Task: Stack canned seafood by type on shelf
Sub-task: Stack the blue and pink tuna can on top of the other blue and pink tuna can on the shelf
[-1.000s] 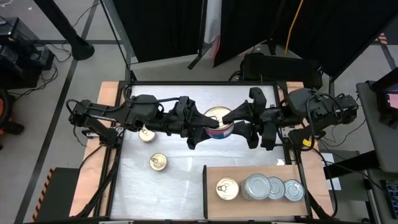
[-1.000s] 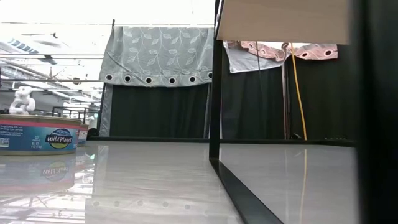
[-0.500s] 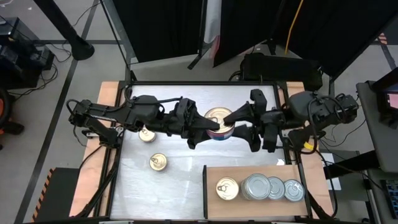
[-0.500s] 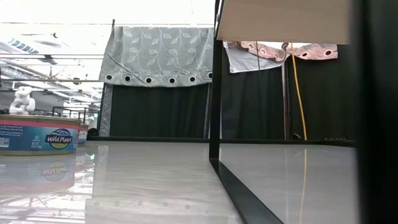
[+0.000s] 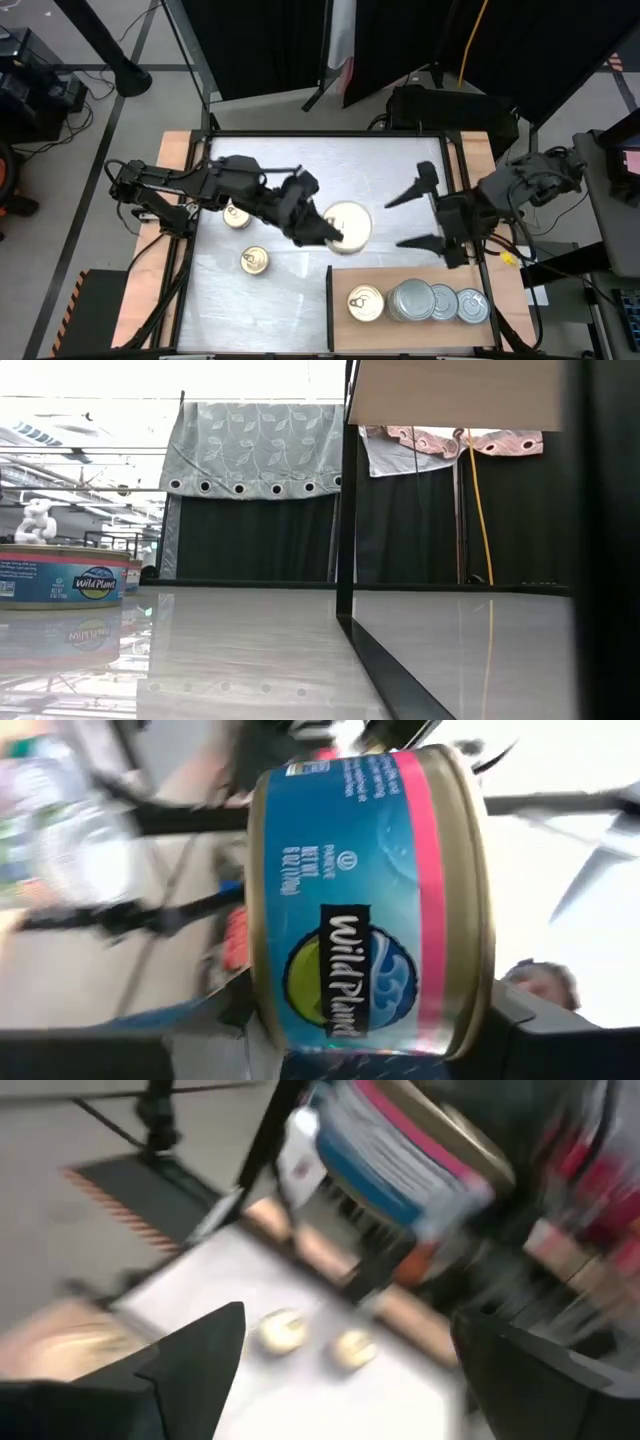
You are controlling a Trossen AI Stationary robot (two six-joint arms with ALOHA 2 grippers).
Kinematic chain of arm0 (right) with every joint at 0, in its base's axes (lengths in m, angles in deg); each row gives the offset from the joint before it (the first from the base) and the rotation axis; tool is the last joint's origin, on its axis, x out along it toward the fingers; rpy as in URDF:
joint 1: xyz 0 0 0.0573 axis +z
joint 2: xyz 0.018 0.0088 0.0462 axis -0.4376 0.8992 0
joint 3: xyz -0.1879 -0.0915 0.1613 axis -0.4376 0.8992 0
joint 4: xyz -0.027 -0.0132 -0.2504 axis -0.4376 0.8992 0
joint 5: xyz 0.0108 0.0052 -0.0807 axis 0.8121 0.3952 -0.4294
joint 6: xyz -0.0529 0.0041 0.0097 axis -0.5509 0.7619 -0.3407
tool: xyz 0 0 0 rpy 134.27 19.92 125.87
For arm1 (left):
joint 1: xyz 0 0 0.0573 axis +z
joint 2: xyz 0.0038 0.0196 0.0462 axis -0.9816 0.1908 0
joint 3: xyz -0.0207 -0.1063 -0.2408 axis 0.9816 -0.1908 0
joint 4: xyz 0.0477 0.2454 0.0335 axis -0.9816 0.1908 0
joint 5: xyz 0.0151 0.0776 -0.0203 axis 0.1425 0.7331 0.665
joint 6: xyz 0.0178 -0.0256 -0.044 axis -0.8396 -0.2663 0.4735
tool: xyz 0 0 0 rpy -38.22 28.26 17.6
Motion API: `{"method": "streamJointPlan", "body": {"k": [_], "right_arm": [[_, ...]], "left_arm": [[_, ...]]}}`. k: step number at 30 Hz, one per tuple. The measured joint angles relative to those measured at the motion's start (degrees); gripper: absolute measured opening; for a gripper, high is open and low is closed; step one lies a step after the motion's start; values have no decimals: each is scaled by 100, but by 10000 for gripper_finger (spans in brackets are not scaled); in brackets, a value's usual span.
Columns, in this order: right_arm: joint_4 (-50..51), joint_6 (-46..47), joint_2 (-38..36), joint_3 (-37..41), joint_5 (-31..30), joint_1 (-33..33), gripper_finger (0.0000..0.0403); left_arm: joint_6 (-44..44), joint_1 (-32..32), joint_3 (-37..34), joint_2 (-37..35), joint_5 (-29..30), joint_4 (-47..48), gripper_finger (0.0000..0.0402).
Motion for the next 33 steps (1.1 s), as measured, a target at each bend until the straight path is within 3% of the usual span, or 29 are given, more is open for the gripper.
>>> {"method": "streamJointPlan", "body": {"k": [4, 7, 15, 17, 22, 33], "right_arm": [[943, 1931, -307, 0, 155, 146, 342], [1460, 3120, -568, 0, 265, 174, 341], [1784, 4739, -1463, -2, 230, 170, 340], [1726, 5256, -1606, -2, 107, 170, 340], [1735, 6111, -1711, -2, -113, 170, 340], [1718, 6323, -1693, -2, -1077, 160, 340]], "left_arm": [[-805, 77, 0, 99, -401, 778, 196], [-1001, 199, 0, 368, -949, 810, 196], [-1152, 184, -2, 1326, -3178, 126, 196], [-1182, 208, -2, 1531, -3474, 154, 196], [-1453, 273, -7, 1980, -3596, 174, 196], [-2043, 278, -7, 2170, -3324, 407, 205]]}}
